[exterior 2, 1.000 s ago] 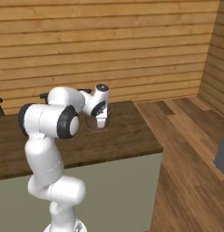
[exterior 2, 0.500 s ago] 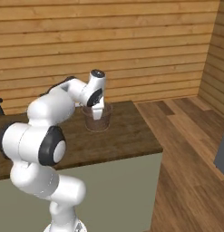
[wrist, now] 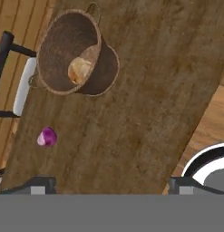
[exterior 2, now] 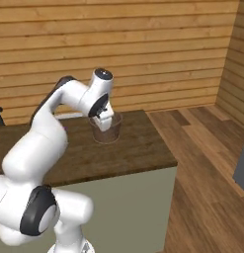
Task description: Open the cabinet, pick up the bread from the cabinet and place it in the basket. Then move the basket to the dining counter.
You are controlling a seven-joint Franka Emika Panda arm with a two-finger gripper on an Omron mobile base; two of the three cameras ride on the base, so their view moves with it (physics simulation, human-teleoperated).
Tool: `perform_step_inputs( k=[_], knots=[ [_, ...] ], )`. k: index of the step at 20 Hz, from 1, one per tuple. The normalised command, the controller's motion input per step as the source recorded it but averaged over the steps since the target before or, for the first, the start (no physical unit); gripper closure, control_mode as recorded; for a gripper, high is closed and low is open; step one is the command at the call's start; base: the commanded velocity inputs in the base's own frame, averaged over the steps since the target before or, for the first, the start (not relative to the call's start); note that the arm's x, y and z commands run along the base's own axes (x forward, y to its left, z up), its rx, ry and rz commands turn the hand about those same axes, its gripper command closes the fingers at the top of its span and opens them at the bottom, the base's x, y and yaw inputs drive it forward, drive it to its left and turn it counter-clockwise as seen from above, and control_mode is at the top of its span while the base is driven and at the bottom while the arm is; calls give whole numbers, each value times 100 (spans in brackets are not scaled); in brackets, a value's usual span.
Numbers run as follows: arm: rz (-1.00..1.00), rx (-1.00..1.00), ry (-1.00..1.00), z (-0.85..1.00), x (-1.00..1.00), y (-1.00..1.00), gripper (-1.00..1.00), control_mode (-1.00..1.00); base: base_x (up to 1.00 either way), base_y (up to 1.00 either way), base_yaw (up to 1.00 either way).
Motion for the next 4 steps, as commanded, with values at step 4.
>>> perform_step_inputs(
  k=[4],
  knots=[
    [32, -22, -17, 10, -100, 0, -100, -100, 0, 0, 0]
  ],
)
